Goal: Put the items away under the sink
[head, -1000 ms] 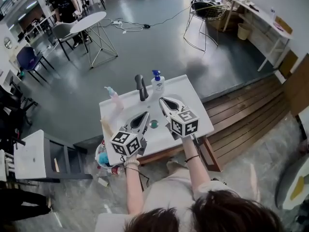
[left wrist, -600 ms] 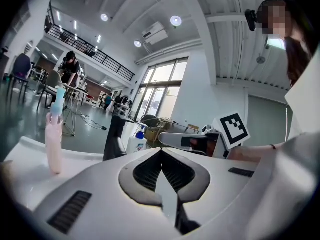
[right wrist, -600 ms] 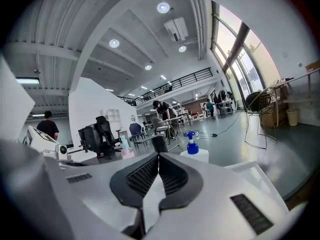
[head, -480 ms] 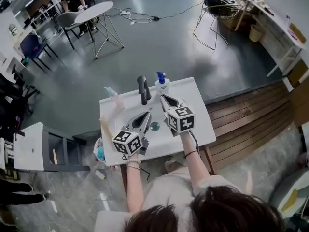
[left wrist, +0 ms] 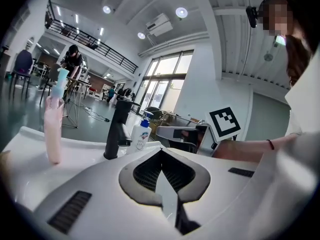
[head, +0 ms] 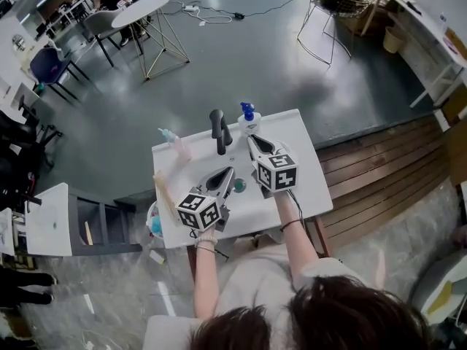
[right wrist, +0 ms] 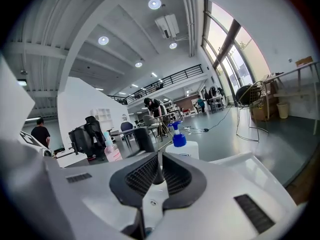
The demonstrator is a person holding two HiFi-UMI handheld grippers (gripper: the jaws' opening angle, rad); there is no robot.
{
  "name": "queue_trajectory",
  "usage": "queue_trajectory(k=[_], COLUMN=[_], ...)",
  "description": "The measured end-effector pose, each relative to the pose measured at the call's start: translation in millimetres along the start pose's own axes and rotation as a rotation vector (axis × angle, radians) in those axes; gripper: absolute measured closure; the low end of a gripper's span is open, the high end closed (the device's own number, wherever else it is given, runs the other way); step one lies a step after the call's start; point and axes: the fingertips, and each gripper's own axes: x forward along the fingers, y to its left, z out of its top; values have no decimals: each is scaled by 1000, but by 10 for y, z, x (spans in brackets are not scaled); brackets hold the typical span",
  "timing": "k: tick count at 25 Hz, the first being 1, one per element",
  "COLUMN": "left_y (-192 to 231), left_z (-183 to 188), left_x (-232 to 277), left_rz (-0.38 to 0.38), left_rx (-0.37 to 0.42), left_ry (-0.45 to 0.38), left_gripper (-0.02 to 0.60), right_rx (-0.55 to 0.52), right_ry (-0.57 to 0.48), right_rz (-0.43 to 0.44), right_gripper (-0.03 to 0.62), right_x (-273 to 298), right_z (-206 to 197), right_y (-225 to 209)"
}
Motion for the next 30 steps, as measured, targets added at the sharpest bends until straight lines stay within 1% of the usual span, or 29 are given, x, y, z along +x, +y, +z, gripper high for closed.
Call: queue_trajectory(k=[7,8,10,12,17,23,26,30], left_y=[98,110,128,146,238,387,413,448], left_z=[-14,-29,-48,-60,-86,-143,-184,-229], left_x=[145,152,161,173,175,165,189,191], left_rz=[-49,-51,-56,-61,-62,-46,-47,-49], left_rx=[-24,-27,-34,-37,-45,-62,-65,-73], left_ry=[25,31,34,39,54,65,81,96], left_gripper=[580,580,580,580,580,580,580,580], right_rx=[-1,2,12,21,29,4,-8,-16], right_ry=[17,20,25,24,20,32,39,43], right_rz=[-56,-61,-68,-83,-134,-203,-212,-225], right_gripper=[569,553,499,479,383,278,252,238], right_x=[150,167,198,225,325,461,530,608], right_z=[-67,-79,-101,-113,-136,-228,-263,-305], right_y=[-123,-138,-168,-208,-313,-424,-454,-482])
